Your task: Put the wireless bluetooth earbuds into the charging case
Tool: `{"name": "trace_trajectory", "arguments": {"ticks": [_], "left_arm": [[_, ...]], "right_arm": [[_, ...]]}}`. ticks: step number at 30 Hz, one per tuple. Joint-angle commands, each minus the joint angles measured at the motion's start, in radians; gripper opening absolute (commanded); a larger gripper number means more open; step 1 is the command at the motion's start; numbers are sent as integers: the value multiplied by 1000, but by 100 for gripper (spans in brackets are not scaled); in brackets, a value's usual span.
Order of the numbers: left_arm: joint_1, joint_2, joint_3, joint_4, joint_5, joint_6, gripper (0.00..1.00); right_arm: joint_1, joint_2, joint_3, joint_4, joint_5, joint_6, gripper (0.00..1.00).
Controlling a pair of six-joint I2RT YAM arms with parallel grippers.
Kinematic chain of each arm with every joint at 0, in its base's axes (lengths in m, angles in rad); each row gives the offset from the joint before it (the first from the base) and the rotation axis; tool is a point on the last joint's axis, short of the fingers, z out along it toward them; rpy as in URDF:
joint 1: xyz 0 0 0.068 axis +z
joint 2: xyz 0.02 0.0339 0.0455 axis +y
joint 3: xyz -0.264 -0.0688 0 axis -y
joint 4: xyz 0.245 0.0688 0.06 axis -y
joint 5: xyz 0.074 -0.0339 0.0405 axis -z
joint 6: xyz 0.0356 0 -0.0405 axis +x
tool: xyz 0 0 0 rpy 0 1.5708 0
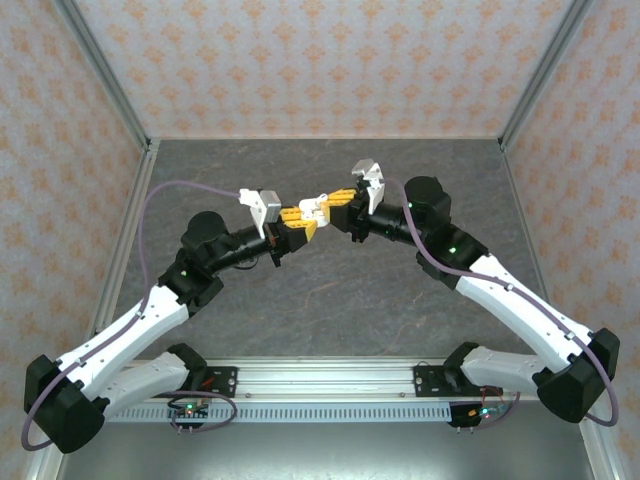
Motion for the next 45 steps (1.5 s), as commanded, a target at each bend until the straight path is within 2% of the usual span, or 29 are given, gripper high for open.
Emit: {"name": "trace_trajectory", "arguments": {"ticks": [1, 27, 35, 40, 45], "left_arm": [[-9, -10, 14, 106, 0, -19, 0], [-9, 15, 16, 112, 11, -14, 0], [-10, 9, -1, 106, 6, 10, 0], [-19, -9, -19, 105, -13, 53, 0], [-35, -14, -22, 89, -24, 114, 0]], "right_arm": [[8, -17, -23, 23, -1, 6, 18], [9, -28, -17, 8, 11, 1, 29], [-5, -62, 31, -8, 29, 65, 52], [-45, -75, 92, -98, 58, 159, 66], [-75, -69, 135, -180, 15, 234, 77]]}}
